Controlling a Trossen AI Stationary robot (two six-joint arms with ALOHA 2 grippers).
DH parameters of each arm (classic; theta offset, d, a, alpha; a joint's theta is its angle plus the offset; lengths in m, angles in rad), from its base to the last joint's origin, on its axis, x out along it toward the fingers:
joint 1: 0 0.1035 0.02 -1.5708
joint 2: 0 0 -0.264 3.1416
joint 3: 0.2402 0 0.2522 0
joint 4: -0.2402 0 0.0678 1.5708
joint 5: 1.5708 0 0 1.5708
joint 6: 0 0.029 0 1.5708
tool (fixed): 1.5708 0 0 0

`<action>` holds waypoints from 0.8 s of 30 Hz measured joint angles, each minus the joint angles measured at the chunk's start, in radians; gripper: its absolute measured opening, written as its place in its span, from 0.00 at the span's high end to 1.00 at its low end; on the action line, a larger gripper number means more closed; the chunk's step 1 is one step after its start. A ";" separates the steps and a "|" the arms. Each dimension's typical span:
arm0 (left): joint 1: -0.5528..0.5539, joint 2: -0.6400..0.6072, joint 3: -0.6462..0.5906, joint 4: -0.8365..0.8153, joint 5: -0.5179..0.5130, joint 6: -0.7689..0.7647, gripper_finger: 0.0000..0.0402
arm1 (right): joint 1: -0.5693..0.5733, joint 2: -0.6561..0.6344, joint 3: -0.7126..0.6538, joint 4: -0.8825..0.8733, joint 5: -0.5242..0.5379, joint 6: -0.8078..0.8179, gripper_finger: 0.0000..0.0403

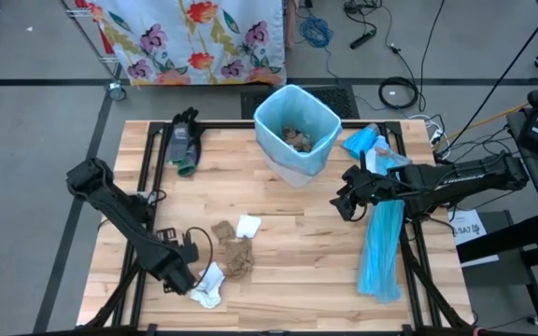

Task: Place trash/remove bag and relplace
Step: Put the white paper into the trash bin

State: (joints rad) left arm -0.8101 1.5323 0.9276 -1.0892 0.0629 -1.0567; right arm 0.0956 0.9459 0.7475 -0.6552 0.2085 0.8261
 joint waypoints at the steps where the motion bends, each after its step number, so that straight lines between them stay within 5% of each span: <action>1: 0.002 0.016 0.000 0.002 -0.007 0.007 0.49 | 0.000 0.000 0.000 0.000 0.000 0.000 0.50; 5: 0.020 0.080 0.000 0.018 0.006 0.027 0.60 | 0.000 0.000 0.000 0.000 0.000 0.000 0.50; 10: 0.053 0.107 0.019 0.071 0.082 -0.007 0.95 | 0.000 0.000 0.000 0.000 0.000 0.000 0.50; 14: 0.077 0.077 0.095 0.041 0.035 -0.110 0.98 | 0.000 0.000 0.000 0.000 0.000 0.000 0.50; 24: 0.194 -0.126 0.422 -0.021 -0.462 -0.232 0.99 | 0.000 0.000 0.000 0.000 0.000 0.000 0.50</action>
State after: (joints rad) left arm -0.6159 1.4063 1.3500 -1.1101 -0.3987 -1.2885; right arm 0.0956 0.9455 0.7479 -0.6552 0.2085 0.8257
